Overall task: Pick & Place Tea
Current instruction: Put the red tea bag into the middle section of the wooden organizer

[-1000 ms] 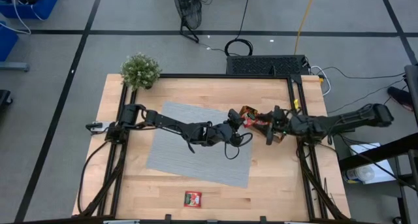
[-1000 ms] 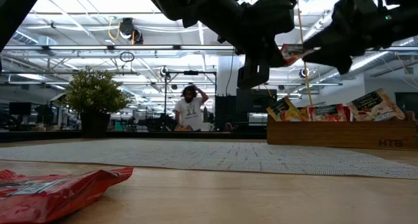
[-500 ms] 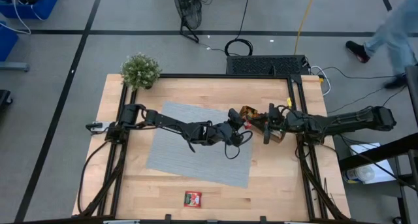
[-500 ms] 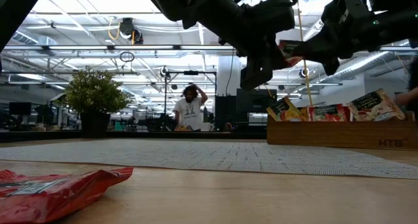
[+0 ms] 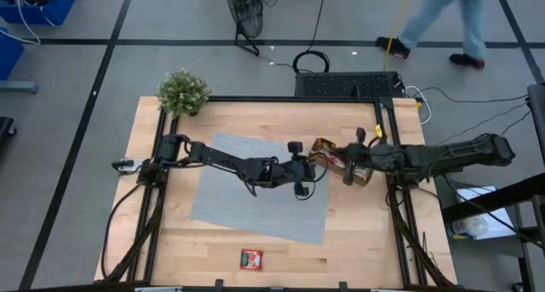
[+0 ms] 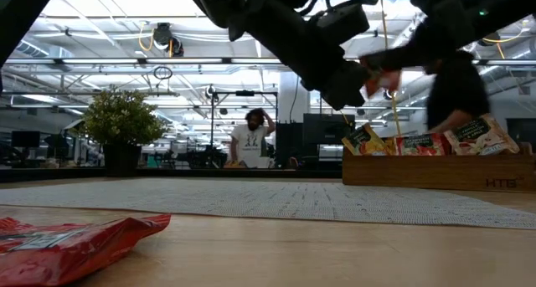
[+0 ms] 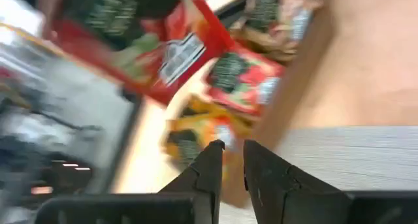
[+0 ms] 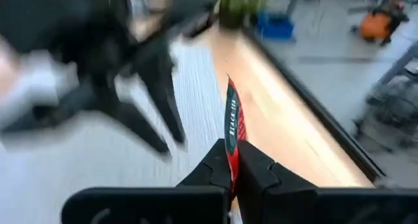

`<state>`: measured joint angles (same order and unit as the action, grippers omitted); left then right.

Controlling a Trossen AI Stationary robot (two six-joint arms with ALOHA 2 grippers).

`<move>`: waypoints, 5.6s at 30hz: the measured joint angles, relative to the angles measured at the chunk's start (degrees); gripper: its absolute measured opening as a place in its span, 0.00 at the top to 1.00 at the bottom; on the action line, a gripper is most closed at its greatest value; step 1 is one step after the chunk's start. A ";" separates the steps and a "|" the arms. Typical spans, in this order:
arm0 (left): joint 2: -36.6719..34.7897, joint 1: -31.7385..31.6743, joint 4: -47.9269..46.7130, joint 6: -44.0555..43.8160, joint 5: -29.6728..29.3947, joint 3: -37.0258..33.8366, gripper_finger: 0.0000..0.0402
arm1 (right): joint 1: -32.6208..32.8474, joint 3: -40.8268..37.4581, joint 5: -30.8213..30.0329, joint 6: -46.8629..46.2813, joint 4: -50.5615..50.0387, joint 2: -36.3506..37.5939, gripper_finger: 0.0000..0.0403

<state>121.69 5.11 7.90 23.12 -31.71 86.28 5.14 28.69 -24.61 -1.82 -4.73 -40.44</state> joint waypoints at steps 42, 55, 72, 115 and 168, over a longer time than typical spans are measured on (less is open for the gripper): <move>0.07 -7.76 5.75 -15.87 33.29 0.00 0.82 | 4.93 -16.33 -7.31 -17.41 -7.49 -0.89 1.00; 0.07 -7.70 4.14 -16.14 33.27 0.00 0.82 | 4.57 -16.44 -8.34 -22.17 0.61 -0.92 0.97; 0.07 -7.61 3.05 -16.16 33.27 0.00 0.82 | 4.62 -16.44 -16.39 -21.57 -0.22 -0.92 0.66; 0.04 -7.70 2.88 -16.49 33.14 0.02 0.82 | -2.89 -8.03 -3.74 -12.01 -13.31 -12.47 1.00; -9.38 21.69 -53.29 -52.49 26.14 2.45 0.71 | -1.66 -6.82 5.41 2.20 6.82 -0.21 1.00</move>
<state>112.31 26.80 -45.39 -29.37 -5.56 88.73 3.49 21.87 -19.20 0.39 2.09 -40.65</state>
